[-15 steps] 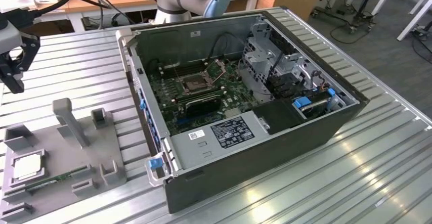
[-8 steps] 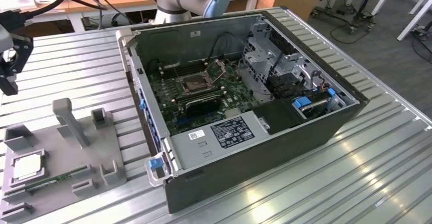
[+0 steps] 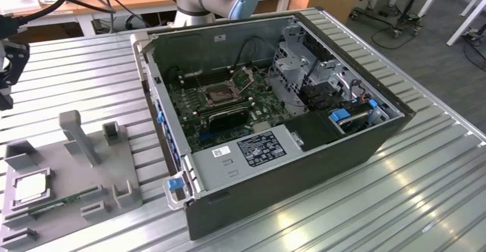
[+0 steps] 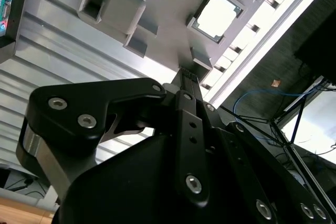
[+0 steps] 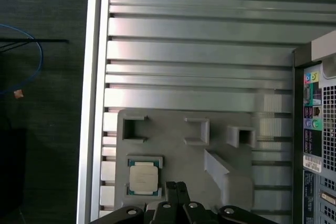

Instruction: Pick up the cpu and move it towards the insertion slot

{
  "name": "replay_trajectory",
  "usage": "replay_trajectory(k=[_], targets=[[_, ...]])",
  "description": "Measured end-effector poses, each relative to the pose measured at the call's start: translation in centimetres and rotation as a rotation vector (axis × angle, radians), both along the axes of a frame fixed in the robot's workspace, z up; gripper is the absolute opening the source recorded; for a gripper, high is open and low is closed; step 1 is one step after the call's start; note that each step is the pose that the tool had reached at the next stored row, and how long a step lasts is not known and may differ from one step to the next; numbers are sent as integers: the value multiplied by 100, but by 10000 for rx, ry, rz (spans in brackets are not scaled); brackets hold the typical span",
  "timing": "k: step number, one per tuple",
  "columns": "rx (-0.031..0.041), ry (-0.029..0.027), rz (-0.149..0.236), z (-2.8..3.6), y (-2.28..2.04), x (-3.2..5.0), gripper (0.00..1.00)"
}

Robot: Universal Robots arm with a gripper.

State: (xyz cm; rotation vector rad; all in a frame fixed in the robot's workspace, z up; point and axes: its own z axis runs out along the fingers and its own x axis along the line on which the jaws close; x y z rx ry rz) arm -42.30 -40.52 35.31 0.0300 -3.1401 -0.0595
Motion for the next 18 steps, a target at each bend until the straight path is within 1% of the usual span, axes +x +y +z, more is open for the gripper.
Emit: replay_trajectory(k=[6, 18], targets=[[0, 0, 0, -7, -14, -18, 11], [-1, 1, 0, -26, -97, -26, 11]])
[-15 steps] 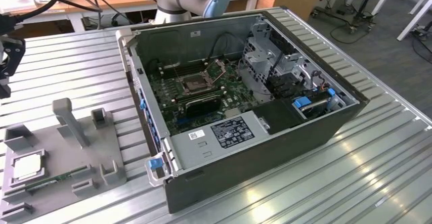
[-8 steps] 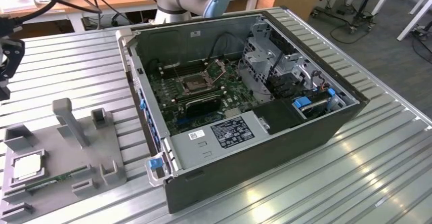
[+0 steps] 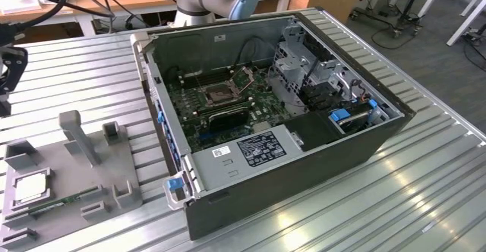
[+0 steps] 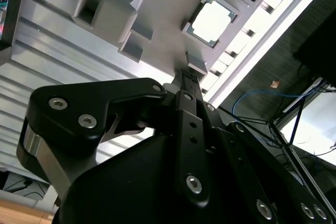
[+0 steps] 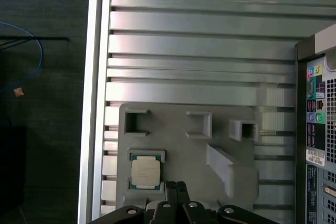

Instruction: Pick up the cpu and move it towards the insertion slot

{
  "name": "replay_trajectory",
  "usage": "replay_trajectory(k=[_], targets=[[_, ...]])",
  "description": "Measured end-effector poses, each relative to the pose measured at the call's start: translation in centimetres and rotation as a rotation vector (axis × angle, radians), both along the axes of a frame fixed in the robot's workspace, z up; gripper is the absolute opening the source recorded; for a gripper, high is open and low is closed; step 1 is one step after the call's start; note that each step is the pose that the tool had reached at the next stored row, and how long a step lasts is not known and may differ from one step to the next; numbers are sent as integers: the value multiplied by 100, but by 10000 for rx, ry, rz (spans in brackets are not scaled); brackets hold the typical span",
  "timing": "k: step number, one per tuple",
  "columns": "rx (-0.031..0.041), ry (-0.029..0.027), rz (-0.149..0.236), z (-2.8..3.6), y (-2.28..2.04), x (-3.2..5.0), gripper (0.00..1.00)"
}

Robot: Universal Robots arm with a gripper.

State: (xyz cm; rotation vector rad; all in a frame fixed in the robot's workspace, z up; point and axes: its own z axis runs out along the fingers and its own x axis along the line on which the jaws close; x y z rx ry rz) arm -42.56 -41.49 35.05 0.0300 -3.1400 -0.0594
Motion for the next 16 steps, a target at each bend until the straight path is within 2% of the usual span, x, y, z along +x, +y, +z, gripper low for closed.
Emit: replay_trajectory(k=[16], targets=[[0, 0, 0, -39, -162, -32, 11]])
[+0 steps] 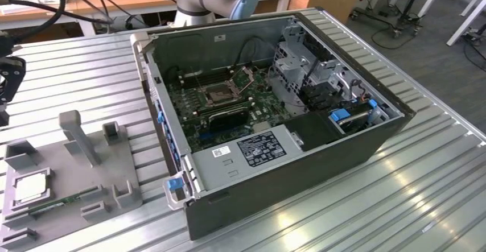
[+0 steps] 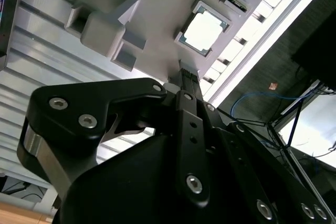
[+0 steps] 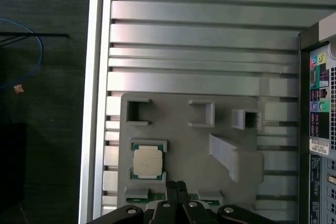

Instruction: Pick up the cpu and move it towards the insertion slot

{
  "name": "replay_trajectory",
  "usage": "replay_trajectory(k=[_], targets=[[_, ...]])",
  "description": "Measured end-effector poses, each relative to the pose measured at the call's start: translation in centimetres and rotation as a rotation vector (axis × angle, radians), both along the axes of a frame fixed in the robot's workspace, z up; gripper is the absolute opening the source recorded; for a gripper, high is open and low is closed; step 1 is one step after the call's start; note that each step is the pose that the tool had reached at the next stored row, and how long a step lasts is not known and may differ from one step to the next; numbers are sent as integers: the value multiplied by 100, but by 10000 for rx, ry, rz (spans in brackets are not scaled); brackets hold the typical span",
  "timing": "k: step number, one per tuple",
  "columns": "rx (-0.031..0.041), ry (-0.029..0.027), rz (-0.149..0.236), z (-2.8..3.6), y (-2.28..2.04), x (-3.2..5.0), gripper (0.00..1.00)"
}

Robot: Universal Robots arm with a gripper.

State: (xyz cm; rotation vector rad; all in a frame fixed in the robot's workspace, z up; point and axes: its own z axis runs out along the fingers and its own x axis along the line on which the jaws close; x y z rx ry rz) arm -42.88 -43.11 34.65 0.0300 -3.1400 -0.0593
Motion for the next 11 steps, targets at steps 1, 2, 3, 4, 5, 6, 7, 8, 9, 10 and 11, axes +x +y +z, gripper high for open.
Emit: replay_trajectory(k=[1, 2, 3, 4, 5, 6, 7, 8, 9, 10, 11], targets=[[0, -1, 0, -9, -7, -3, 11], [1, -2, 0, -21, -13, -5, 11], [2, -2, -1, -34, -19, -8, 11], [1, -1, 0, -49, -25, -10, 11], [1, -1, 0, -66, -31, -11, 11], [0, -1, -1, -83, -36, -13, 11], [1, -2, 0, -104, -41, -14, 11], [1, -1, -1, -121, -46, -16, 11], [1, -1, 0, -139, -50, -17, 11], [1, -1, 0, -157, -54, -18, 11], [1, -1, 0, -175, -58, -19, 11]])
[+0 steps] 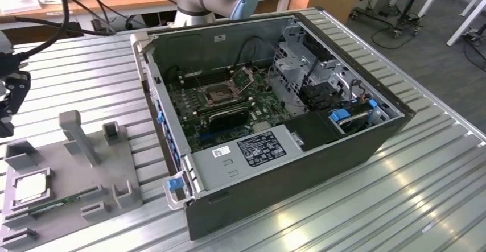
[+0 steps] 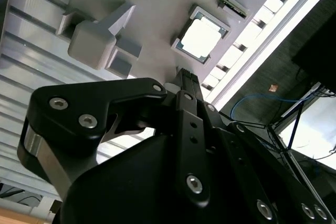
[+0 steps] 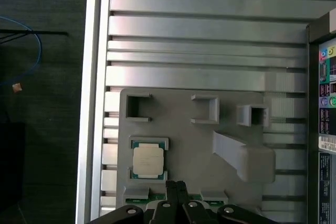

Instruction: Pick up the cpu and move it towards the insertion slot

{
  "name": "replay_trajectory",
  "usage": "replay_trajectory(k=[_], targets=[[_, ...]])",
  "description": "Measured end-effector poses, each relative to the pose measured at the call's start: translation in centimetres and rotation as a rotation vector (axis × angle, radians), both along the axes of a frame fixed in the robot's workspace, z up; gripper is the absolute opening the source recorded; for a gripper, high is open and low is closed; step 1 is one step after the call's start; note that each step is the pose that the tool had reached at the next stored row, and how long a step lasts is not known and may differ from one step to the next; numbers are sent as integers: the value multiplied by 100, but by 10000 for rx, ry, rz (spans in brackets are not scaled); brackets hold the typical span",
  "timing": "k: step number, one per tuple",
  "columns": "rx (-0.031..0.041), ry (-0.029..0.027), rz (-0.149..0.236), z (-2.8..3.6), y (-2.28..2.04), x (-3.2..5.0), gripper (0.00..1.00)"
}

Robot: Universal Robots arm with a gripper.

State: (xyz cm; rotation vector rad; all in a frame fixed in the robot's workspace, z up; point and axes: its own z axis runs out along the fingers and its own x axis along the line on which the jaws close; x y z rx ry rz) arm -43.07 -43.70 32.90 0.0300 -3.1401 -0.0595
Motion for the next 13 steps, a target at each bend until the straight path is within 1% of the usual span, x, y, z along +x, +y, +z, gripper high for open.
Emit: replay_trajectory(k=[13], targets=[[0, 0, 0, -236, -47, -16, 11]])
